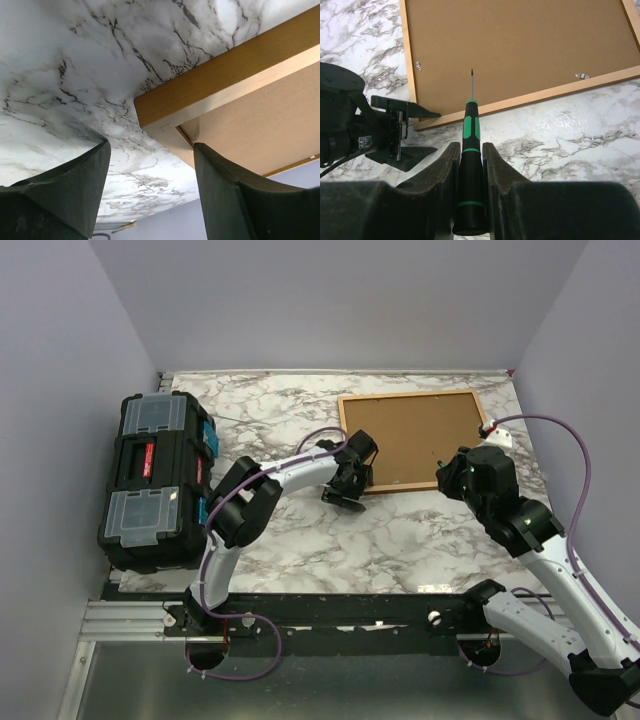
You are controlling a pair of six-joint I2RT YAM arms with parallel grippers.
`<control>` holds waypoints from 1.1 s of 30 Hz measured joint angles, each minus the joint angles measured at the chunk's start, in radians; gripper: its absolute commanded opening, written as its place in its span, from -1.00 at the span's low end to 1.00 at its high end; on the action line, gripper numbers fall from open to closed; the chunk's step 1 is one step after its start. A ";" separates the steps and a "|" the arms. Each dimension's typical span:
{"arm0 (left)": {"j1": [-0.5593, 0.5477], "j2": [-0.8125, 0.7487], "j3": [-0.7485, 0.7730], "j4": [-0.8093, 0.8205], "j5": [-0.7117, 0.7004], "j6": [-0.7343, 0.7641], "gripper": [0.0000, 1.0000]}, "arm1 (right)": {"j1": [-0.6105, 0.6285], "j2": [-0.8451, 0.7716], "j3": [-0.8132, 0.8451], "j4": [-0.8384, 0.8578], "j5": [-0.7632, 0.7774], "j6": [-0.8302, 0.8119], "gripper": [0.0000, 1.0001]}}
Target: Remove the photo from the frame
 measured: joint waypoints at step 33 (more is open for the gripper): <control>0.095 -0.143 -0.137 -0.007 -0.242 0.376 -1.00 | 0.000 -0.019 -0.011 0.030 -0.079 -0.021 -0.99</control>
